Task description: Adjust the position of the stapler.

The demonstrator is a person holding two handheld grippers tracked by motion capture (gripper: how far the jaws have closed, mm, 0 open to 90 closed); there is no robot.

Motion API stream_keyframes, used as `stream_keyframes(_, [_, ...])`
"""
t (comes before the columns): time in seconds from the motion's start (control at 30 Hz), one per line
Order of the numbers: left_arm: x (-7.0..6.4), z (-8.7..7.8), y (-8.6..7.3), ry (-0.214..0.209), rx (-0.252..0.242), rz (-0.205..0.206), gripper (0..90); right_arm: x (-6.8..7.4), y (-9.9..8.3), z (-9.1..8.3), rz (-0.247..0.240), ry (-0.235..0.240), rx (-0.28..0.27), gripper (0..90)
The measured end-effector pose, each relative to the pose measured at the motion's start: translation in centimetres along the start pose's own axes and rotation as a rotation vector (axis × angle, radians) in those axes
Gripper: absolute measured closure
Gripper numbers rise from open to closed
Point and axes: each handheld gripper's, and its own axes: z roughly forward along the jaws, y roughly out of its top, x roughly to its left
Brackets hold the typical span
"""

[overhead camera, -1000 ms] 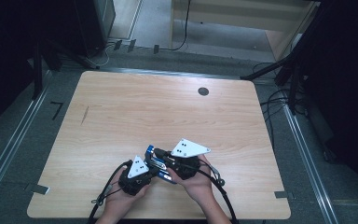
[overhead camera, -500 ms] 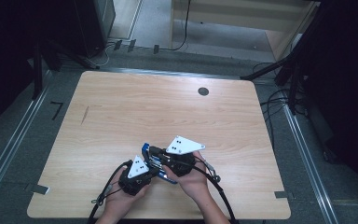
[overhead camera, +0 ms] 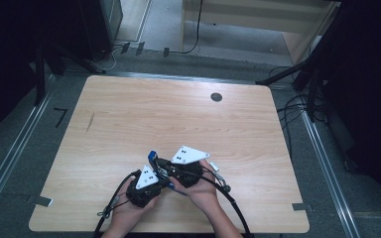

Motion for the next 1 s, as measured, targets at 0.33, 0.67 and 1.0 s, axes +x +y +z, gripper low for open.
stream_keyframes(0.33, [0.0,0.0,0.0,0.002,0.0,0.002,90.0,0.0,0.0,0.7,0.016,0.012,-0.005,90.0])
stream_keyframes(0.67, [-0.1,0.0,0.0,0.003,-0.001,0.005,90.0,-0.3,0.2,1.0,0.013,0.03,0.002,90.0])
stream_keyframes(1.0, [-0.1,0.0,0.0,0.005,-0.002,0.009,90.0,-0.3,0.1,1.9,0.023,0.048,-0.008,90.0])
